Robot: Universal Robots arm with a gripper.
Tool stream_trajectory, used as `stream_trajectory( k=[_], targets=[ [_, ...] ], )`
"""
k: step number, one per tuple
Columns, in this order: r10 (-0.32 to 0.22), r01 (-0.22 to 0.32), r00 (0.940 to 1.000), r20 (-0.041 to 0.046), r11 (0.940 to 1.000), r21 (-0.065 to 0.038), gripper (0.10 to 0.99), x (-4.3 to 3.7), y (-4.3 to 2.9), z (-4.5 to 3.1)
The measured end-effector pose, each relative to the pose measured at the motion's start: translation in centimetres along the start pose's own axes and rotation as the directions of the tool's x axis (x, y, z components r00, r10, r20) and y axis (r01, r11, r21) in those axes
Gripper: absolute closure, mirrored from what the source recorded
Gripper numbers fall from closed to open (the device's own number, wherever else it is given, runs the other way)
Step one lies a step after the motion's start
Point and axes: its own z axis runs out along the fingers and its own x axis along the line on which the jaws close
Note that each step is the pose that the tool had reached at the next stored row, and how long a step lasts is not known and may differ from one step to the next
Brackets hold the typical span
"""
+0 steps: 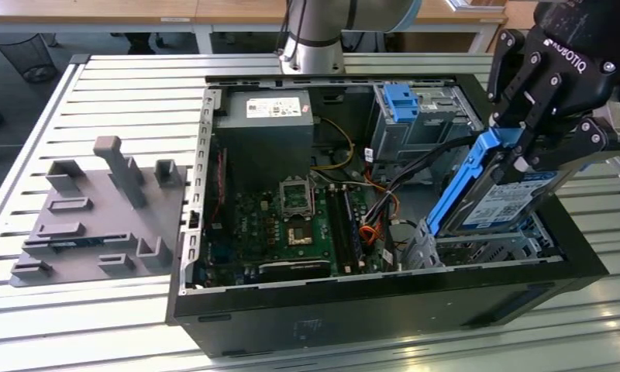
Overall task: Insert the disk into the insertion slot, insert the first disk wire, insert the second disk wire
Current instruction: 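Insert the disk into the insertion slot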
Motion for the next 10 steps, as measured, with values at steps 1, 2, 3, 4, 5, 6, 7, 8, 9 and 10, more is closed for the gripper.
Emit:
stream_trajectory(
  k=[1, 2, 3, 4, 5, 6, 7, 8, 9, 10],
  targets=[
    [0.000, 0.000, 1.0000, 0.0000, 1.0000, 0.000, 0.722, 0.00, 0.00, 0.08],
    [0.000, 0.000, 1.0000, 0.0000, 1.0000, 0.000, 0.722, 0.00, 0.00, 0.16],
    [0.000, 0.000, 1.0000, 0.0000, 1.0000, 0.000, 0.722, 0.00, -0.01, 0.23],
    [0.000, 0.000, 1.0000, 0.0000, 1.0000, 0.000, 0.722, 0.00, -0.01, 0.28],
    [0.000, 0.000, 1.0000, 0.0000, 1.0000, 0.000, 0.722, 0.00, -0.01, 0.33],
    [0.000, 0.000, 1.0000, 0.0000, 1.0000, -0.001, 0.722, 0.00, -0.01, 0.38],
    [0.000, 0.000, 1.0000, 0.0000, 1.0000, -0.001, 0.722, 0.00, -0.01, 0.44],
    [0.000, 0.000, 1.0000, 0.0001, 1.0000, -0.001, 0.722, 0.00, -0.01, 0.49],
    [0.000, 0.000, 1.0000, 0.0000, 1.0000, -0.001, 0.722, 0.00, -0.01, 0.52],
    [0.000, 0.000, 1.0000, 0.0000, 1.0000, -0.001, 0.722, 0.00, -0.01, 0.54]
  ],
)
